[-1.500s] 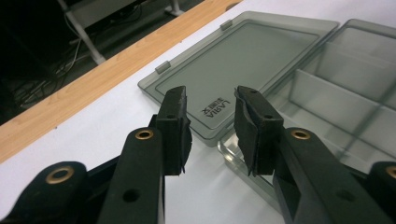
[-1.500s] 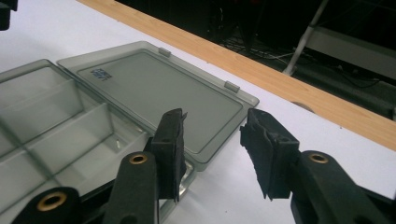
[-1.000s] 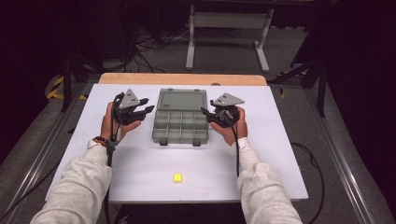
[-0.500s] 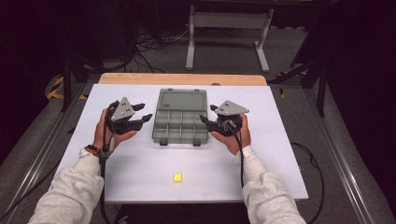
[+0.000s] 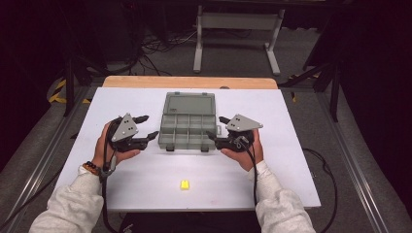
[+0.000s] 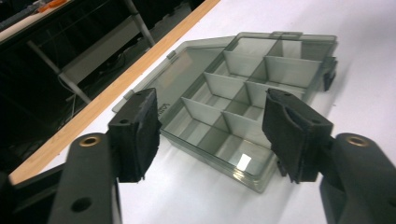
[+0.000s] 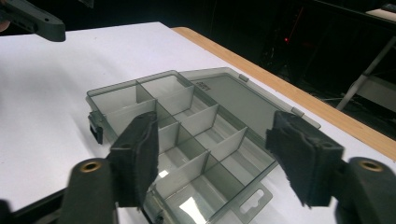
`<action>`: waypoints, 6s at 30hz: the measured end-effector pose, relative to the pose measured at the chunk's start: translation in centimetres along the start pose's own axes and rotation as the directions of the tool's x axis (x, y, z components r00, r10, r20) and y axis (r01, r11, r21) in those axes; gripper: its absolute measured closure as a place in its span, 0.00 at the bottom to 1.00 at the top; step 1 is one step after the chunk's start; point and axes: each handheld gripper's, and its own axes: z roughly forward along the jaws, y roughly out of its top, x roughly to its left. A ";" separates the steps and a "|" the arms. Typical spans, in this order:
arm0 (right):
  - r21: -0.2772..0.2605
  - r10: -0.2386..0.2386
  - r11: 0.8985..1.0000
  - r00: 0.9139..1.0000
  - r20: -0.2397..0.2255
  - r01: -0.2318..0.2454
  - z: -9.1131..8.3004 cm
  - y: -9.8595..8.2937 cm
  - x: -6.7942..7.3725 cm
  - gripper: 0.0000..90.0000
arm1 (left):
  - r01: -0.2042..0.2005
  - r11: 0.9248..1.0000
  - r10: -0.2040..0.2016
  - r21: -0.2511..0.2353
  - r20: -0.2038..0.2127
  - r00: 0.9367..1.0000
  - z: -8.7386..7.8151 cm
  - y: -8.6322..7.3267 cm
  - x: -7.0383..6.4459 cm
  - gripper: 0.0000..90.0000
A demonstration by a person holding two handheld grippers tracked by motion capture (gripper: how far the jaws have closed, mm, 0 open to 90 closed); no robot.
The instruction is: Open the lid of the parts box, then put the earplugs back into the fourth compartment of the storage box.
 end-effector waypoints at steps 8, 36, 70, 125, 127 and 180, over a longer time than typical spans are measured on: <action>0.005 -0.020 1.000 0.998 -0.051 0.021 -0.8 -0.5 1.3 0.22 | -0.008 1.000 0.009 -0.021 0.004 1.000 -1.0 -0.4 -1.3 0.26; 0.146 -0.081 0.979 0.926 -0.368 0.144 -0.6 -4.2 7.2 0.30 | 0.073 0.997 -0.078 0.037 0.154 0.985 -4.2 -7.3 -6.9 0.07; 0.177 -0.115 0.945 0.786 -0.608 0.275 3.8 -4.9 10.1 0.68 | 0.124 0.992 -0.123 0.002 0.127 0.984 -6.3 -8.8 -6.0 0.06; 0.101 -0.154 0.963 0.817 -0.555 0.250 1.6 -3.8 9.2 0.81 | 0.153 0.988 -0.153 0.010 0.102 0.983 -6.6 -9.3 -5.5 0.06; 0.096 -0.153 0.966 0.827 -0.540 0.241 1.4 -3.7 9.0 0.81 | 0.148 0.989 -0.149 0.011 0.101 0.984 -6.7 -9.3 -5.5 0.06; 0.015 -0.058 0.998 0.983 -0.175 0.062 0.4 -1.3 0.7 0.81 | 0.154 0.988 -0.153 0.001 0.106 0.982 -6.3 -9.0 -5.6 0.05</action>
